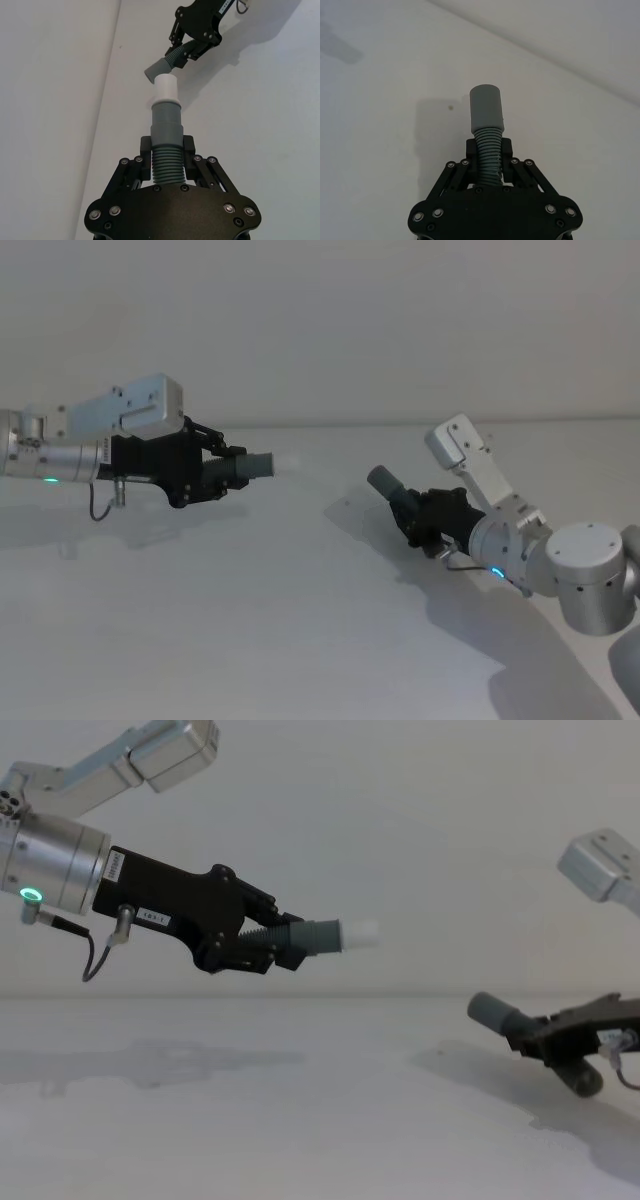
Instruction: Use both hands to pick up one end of the pipe from the table, align the ends, and insert them.
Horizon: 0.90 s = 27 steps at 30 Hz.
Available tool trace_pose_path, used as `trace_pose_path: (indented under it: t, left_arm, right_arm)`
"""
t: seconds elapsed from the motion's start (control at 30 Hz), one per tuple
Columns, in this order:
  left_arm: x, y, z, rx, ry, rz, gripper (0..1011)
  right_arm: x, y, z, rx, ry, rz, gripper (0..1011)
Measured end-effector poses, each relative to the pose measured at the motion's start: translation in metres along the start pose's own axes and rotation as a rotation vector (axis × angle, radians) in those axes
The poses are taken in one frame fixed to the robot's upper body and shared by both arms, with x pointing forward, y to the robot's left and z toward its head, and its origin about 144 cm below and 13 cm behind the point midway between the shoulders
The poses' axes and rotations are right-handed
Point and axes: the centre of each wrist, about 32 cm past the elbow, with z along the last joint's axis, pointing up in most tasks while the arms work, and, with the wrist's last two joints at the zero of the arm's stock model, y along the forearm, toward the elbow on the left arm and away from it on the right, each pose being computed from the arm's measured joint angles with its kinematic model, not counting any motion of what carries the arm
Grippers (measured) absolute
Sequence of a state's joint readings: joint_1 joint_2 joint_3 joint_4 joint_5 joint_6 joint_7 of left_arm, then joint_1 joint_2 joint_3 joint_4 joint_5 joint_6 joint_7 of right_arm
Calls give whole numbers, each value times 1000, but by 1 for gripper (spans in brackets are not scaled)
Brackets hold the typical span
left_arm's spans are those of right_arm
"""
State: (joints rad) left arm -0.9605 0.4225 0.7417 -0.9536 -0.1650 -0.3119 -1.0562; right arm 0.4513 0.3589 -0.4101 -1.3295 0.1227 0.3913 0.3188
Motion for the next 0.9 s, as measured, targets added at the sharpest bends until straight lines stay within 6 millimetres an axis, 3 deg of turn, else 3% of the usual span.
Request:
trace_pose_path:
  t: [0.47,0.9]
  left_arm:
    - [0,0,0,0,0,0,331]
    - [0,0,0,0,0,0,331]
  right_arm:
    - [21,-10,6,111,-210,80,244]
    - [43,-31,27,176,-462,198,244]
